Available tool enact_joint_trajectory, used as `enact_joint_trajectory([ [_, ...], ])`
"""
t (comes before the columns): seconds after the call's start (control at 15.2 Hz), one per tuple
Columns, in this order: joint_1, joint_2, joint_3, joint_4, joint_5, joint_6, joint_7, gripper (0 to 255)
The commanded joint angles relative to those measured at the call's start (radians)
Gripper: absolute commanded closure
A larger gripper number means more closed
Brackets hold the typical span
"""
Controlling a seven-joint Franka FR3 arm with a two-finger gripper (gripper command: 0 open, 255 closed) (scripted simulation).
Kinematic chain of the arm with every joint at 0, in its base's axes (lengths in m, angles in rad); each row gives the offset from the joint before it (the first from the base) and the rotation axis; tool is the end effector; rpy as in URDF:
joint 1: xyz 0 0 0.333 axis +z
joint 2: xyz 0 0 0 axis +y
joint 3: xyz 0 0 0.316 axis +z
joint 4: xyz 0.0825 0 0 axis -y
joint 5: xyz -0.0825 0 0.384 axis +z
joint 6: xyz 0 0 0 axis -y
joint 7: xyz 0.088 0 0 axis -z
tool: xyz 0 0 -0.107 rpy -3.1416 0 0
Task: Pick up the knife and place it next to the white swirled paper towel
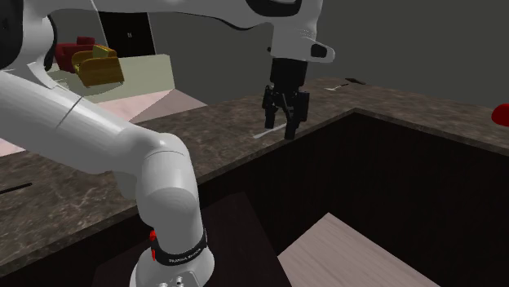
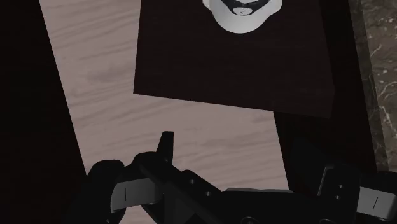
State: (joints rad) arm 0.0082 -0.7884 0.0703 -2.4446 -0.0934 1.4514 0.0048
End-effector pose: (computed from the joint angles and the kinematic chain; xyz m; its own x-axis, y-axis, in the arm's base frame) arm 0.2879 0.0162 0.5415 0.9788 0.0306 -0.2026 0.0605 -0.9878 0.1434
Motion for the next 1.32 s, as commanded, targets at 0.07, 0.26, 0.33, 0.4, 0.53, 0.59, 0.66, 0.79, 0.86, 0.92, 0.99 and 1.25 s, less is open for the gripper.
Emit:
enact_joint_trajectory([
  [0.07, 0.009, 0.015, 0.014, -0.005, 0.016, 0.024, 0.013, 0],
  [0.26, 0.037, 0.067, 0.057, -0.014, 0.059, 0.097, 0.05, 0],
  [0.33, 0.046, 0.086, 0.071, -0.015, 0.073, 0.122, 0.062, 0],
  [0.4, 0.055, 0.106, 0.086, -0.014, 0.085, 0.147, 0.074, 0],
  [0.53, 0.072, 0.149, 0.114, -0.01, 0.109, 0.196, 0.098, 0],
  [0.59, 0.079, 0.172, 0.129, -0.007, 0.119, 0.221, 0.109, 0],
  [0.66, 0.087, 0.195, 0.144, -0.002, 0.129, 0.245, 0.12, 0],
  [0.79, 0.101, 0.244, 0.173, 0.01, 0.146, 0.293, 0.143, 0],
  [0.86, 0.108, 0.27, 0.187, 0.018, 0.153, 0.317, 0.154, 0],
  [0.92, 0.114, 0.296, 0.202, 0.027, 0.159, 0.34, 0.166, 0],
  [0.99, 0.12, 0.323, 0.217, 0.037, 0.163, 0.363, 0.177, 0],
  [1.25, 0.14, 0.436, 0.274, 0.088, 0.171, 0.449, 0.225, 0],
])
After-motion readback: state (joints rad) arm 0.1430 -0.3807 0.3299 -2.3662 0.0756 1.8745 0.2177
